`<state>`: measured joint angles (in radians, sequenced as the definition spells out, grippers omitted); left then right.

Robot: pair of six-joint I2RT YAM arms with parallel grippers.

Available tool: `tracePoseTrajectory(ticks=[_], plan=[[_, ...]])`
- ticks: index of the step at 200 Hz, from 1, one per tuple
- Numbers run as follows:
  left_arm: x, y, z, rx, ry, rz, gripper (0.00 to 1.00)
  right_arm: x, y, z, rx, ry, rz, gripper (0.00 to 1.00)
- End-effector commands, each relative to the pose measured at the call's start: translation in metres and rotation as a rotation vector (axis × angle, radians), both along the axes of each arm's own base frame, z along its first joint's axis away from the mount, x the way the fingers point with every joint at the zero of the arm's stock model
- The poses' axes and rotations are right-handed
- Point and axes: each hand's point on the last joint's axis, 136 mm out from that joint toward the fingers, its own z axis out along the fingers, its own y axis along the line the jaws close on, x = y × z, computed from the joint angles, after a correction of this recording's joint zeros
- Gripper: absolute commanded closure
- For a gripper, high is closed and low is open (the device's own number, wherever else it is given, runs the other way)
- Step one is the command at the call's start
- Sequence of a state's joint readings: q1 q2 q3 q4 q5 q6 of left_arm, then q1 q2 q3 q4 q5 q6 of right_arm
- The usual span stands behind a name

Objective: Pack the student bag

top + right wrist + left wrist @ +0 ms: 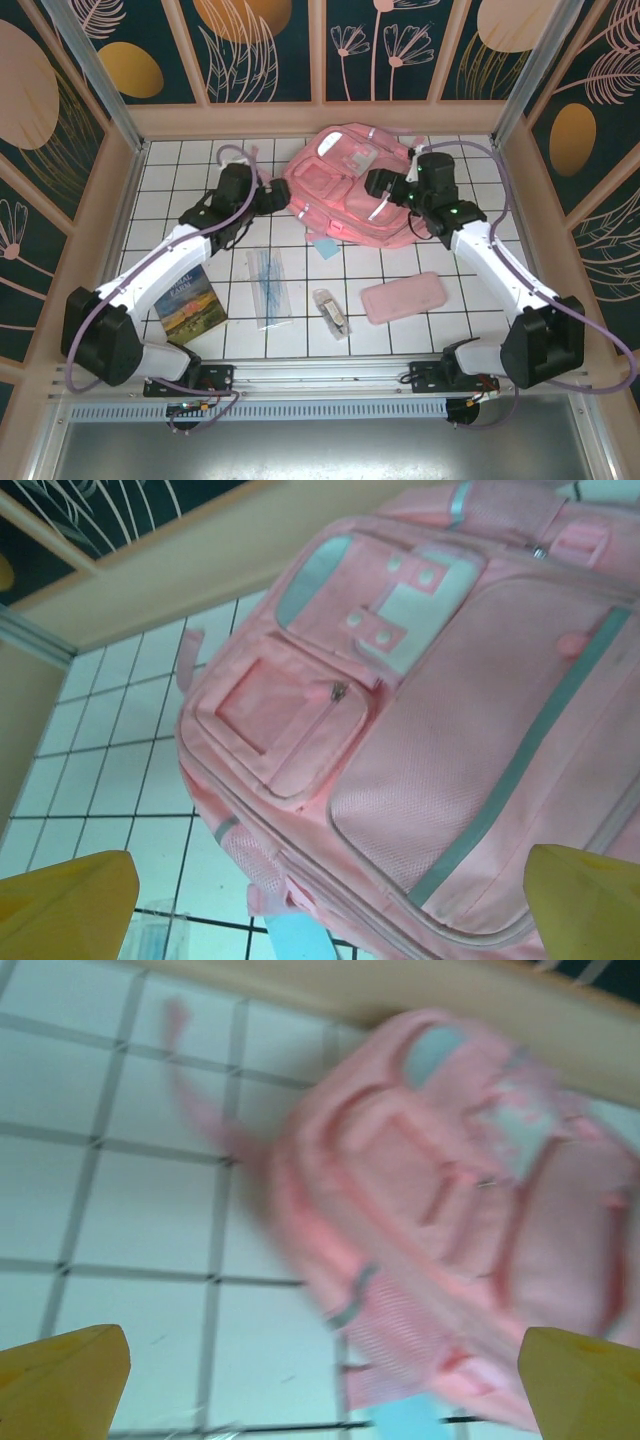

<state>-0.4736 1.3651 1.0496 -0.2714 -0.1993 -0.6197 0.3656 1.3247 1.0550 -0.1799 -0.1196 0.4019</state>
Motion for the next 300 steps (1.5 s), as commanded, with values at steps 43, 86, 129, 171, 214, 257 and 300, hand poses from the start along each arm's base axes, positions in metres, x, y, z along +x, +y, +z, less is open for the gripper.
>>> tracePoseTrajectory(ticks=[43, 86, 129, 171, 214, 257, 300], plan=[[-0.084, 0.129, -0.085, 0.063, 0.254, 0.449, 0.01, 0.015, 0.03, -0.036, -0.019, 0.018, 0.021, 0.01], [-0.138, 0.176, -0.127, 0.065, 0.381, 0.68, 0.01, 0.019, 0.037, -0.058, -0.018, 0.069, 0.039, 0.01], [-0.157, 0.202, -0.144, 0.0, 0.398, 0.825, 0.01, 0.025, 0.043, -0.073, -0.036, 0.114, 0.047, 0.01], [-0.173, 0.204, -0.171, -0.074, 0.428, 0.857, 0.01, 0.028, 0.046, -0.076, -0.037, 0.13, 0.046, 0.01], [-0.162, 0.188, -0.181, -0.099, 0.436, 0.717, 0.01, 0.028, 0.049, -0.078, -0.035, 0.144, 0.041, 0.01], [-0.125, 0.135, -0.184, -0.413, 0.414, 0.597, 0.01, 0.028, 0.049, -0.078, -0.036, 0.153, 0.03, 0.01], [-0.097, 0.109, -0.155, -0.49, 0.348, 0.535, 0.01, 0.027, 0.048, -0.079, -0.045, 0.155, 0.022, 0.01]])
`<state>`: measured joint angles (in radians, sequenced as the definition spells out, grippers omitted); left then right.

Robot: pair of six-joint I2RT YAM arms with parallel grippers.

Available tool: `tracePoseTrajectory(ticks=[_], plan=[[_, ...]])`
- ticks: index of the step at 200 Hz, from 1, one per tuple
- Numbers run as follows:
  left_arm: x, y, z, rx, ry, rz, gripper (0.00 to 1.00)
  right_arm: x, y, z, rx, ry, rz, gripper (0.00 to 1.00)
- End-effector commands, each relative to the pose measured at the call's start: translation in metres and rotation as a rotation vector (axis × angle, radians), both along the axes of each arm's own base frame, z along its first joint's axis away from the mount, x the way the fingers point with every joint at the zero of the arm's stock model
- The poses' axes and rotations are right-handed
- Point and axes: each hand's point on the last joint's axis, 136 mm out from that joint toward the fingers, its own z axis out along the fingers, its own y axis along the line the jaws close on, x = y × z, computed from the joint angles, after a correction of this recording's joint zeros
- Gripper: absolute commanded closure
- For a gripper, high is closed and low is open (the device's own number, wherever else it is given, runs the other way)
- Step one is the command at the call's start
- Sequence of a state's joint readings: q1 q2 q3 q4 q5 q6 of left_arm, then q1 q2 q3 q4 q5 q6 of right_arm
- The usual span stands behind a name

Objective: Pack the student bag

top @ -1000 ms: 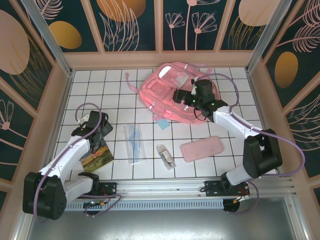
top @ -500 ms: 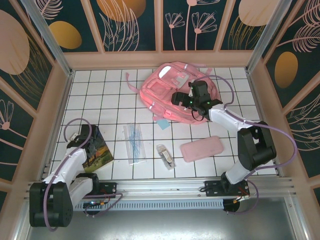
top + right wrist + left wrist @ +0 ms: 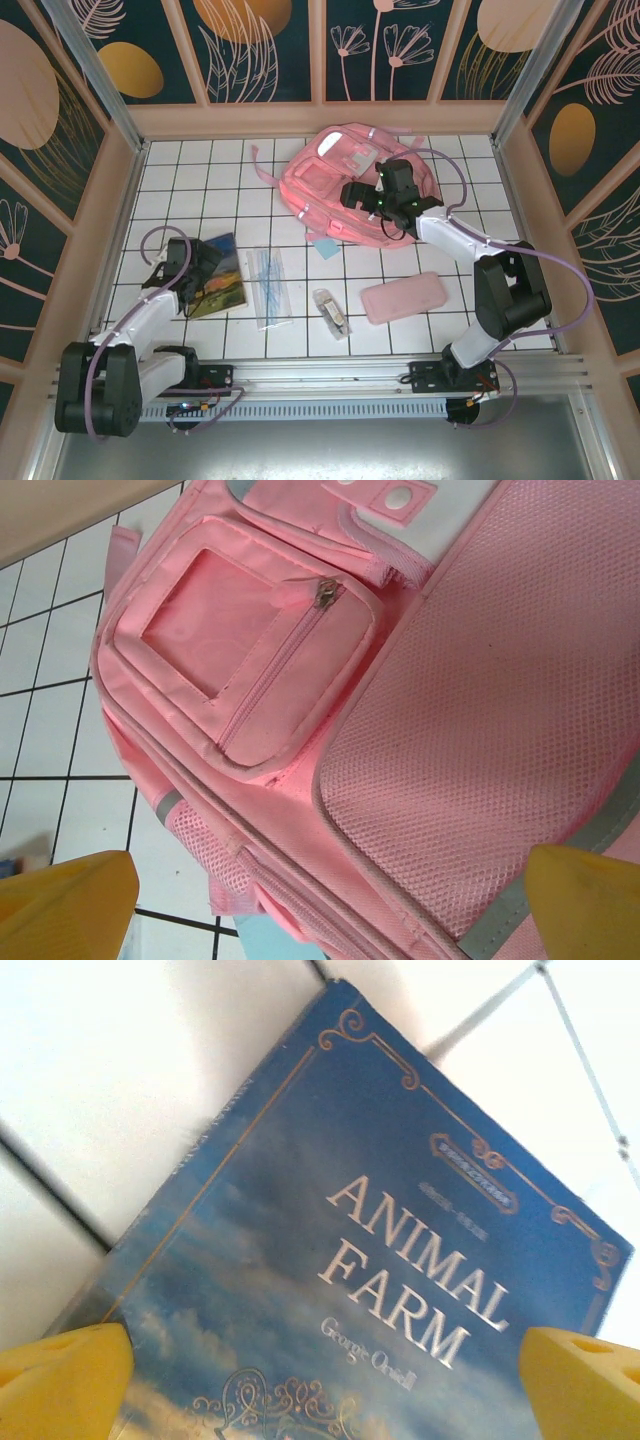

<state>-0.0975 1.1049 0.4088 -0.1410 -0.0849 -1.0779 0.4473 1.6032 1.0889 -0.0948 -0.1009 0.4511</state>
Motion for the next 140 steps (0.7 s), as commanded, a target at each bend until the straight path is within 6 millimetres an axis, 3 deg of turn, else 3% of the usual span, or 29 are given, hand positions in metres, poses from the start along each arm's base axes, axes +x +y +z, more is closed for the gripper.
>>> tracePoseTrajectory(ticks=[1, 22, 91, 140], plan=[[0.005, -0.034, 0.005, -0.168, -0.003, -0.059, 0.01, 0.003, 0.003, 0.006, -0.008, -0.007, -0.015, 0.01], [0.003, -0.022, 0.01, -0.053, 0.033, -0.092, 0.01, 0.003, 0.005, 0.004, -0.003, -0.002, -0.011, 0.01], [-0.027, 0.016, -0.002, 0.294, 0.259, -0.26, 0.01, 0.005, 0.009, -0.003, -0.004, 0.008, 0.001, 0.01], [-0.02, -0.004, -0.037, 0.24, 0.305, -0.393, 0.07, 0.003, 0.004, 0.001, -0.015, -0.002, -0.01, 0.01]])
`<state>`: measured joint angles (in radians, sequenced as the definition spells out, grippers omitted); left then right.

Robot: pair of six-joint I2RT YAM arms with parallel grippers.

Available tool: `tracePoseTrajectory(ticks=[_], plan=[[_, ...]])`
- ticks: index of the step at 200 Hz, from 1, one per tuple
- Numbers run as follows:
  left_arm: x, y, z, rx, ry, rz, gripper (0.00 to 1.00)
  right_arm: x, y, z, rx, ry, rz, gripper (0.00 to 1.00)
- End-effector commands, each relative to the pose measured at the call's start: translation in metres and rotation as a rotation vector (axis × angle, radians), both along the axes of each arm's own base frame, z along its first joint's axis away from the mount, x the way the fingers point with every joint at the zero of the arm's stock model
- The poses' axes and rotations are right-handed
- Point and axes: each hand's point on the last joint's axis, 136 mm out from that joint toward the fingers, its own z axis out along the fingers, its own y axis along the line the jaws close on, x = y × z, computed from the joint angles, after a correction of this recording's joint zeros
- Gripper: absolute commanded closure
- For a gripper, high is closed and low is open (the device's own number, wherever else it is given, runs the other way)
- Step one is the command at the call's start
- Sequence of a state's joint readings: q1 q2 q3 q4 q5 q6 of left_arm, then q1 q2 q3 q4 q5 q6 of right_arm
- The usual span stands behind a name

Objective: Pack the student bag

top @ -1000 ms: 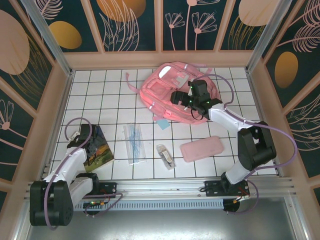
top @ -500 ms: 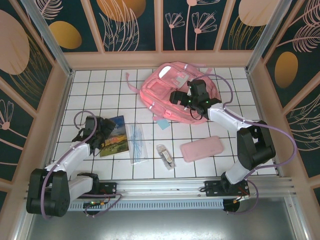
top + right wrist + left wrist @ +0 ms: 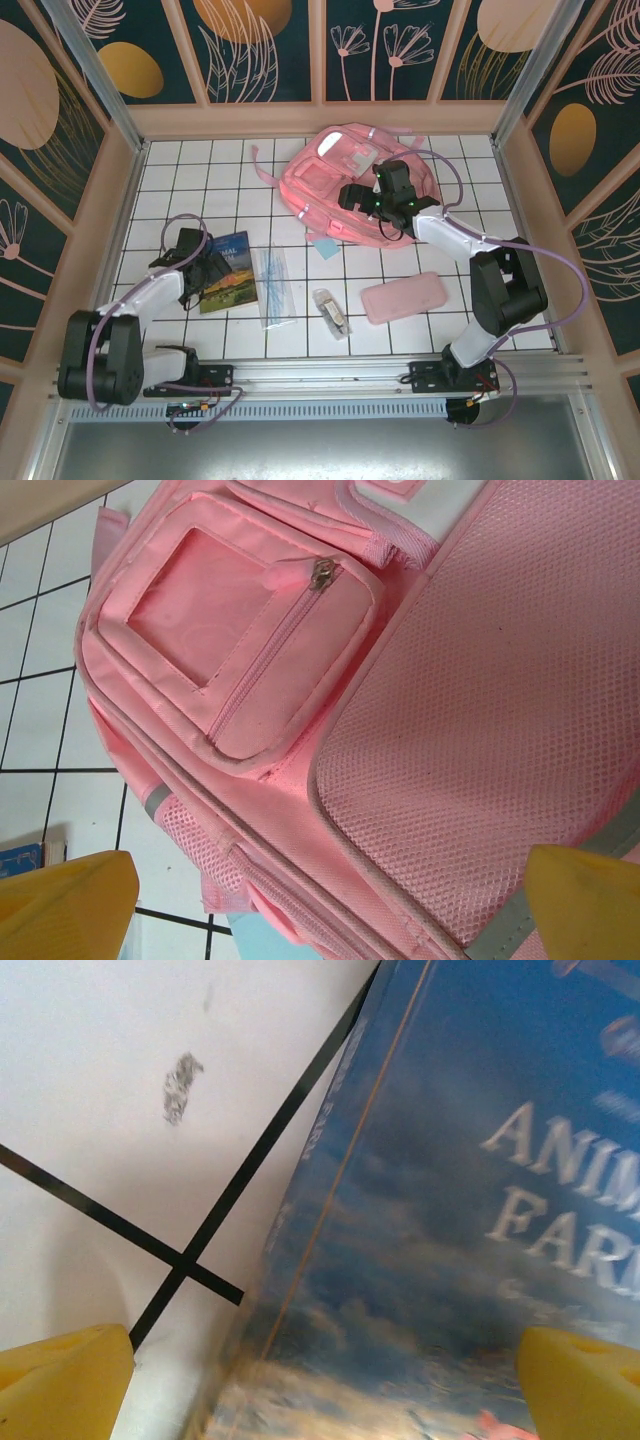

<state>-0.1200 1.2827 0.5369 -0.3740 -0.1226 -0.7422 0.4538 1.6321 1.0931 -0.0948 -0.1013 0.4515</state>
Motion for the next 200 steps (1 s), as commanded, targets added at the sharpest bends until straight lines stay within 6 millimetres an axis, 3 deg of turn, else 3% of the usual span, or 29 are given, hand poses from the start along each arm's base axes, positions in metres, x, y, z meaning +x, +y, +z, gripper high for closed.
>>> tracePoseTrajectory(ticks=[1, 35, 67, 86, 123, 151, 179, 200], plan=[[0.002, -0.007, -0.011, -0.001, 0.023, -0.096, 0.07, 0.003, 0.001, 0.012, -0.005, -0.024, -0.016, 0.01], [0.002, -0.015, -0.02, -0.034, 0.012, -0.149, 0.11, 0.003, -0.002, 0.015, -0.014, -0.034, -0.027, 0.01], [-0.002, -0.031, -0.032, -0.135, 0.005, -0.141, 0.37, 0.007, 0.004, 0.015, 0.001, -0.03, -0.016, 0.01], [-0.004, -0.037, -0.033, -0.195, -0.017, -0.096, 0.48, 0.006, 0.019, 0.017, 0.03, -0.023, 0.045, 0.05], [0.0, -0.039, -0.017, -0.247, -0.099, -0.028, 0.56, -0.013, 0.079, 0.019, 0.136, 0.019, 0.242, 0.21], [0.006, -0.045, -0.006, -0.295, -0.139, -0.009, 0.56, -0.045, 0.148, 0.021, 0.202, 0.041, 0.431, 0.26], [0.009, -0.047, -0.006, -0.311, -0.144, -0.005, 0.55, -0.067, 0.203, 0.003, 0.25, 0.121, 0.542, 0.33], [0.009, -0.05, -0.008, -0.327, -0.141, -0.007, 0.55, -0.07, 0.224, -0.016, 0.261, 0.164, 0.541, 0.37]])
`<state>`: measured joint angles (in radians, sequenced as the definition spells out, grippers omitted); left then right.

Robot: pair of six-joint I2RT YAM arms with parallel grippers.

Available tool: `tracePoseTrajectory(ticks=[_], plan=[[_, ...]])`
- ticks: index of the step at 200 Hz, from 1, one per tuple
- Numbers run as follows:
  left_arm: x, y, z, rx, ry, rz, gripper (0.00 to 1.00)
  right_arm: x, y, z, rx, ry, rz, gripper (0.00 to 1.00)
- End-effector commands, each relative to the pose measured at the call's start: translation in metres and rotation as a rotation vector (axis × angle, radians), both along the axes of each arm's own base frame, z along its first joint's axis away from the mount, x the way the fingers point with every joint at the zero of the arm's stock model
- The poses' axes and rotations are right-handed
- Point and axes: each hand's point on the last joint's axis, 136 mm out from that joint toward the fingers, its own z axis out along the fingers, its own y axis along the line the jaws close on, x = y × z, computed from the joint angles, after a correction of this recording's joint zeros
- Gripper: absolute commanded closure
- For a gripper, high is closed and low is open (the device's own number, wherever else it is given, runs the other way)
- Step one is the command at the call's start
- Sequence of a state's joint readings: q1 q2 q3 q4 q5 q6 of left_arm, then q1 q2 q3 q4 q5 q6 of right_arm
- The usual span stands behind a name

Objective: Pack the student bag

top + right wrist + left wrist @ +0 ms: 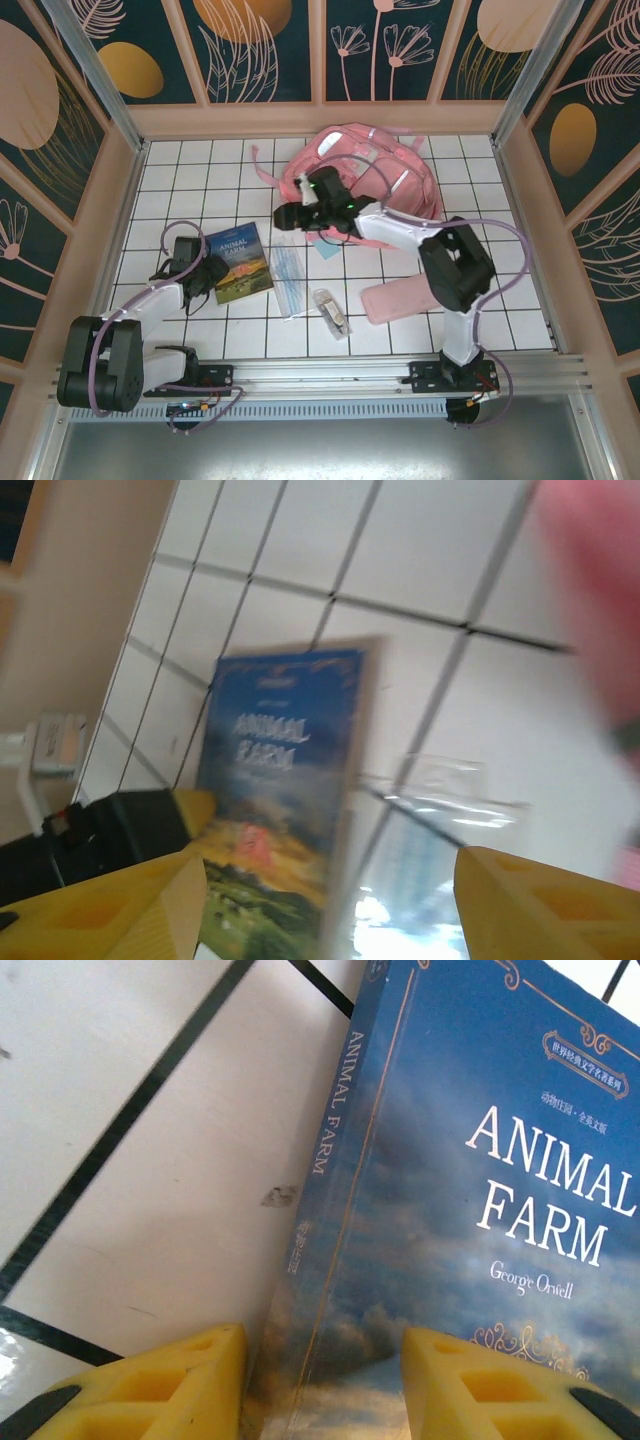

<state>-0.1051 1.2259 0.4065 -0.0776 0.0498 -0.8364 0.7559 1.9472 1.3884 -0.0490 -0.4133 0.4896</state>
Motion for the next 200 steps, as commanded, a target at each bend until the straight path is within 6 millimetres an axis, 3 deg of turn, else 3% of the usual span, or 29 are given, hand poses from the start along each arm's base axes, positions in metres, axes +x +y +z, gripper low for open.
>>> tracePoseTrajectory(ticks=[1, 41, 68, 91, 134, 169, 200], plan=[[-0.013, -0.021, -0.012, -0.104, 0.056, -0.043, 0.55, -0.004, 0.026, -0.008, 0.048, 0.057, 0.029, 0.37], [-0.013, -0.023, -0.011, -0.111, 0.046, -0.053, 0.55, 0.001, 0.048, -0.045, 0.015, 0.112, 0.015, 0.57], [-0.015, -0.024, -0.013, -0.114, 0.053, -0.058, 0.55, -0.014, 0.066, -0.069, -0.018, 0.146, 0.052, 0.58], [-0.016, -0.024, -0.015, -0.115, 0.051, -0.055, 0.55, -0.017, 0.069, -0.091, -0.074, 0.164, 0.041, 0.58], [-0.013, -0.025, -0.012, -0.118, 0.044, -0.059, 0.55, -0.021, 0.084, -0.111, -0.136, 0.157, 0.056, 0.57], [-0.013, -0.024, -0.011, -0.115, 0.042, -0.06, 0.55, -0.031, 0.096, -0.105, -0.147, 0.143, 0.098, 0.52], [-0.015, -0.021, -0.013, -0.101, 0.047, -0.05, 0.53, -0.043, 0.099, -0.062, -0.034, 0.141, 0.153, 0.53]])
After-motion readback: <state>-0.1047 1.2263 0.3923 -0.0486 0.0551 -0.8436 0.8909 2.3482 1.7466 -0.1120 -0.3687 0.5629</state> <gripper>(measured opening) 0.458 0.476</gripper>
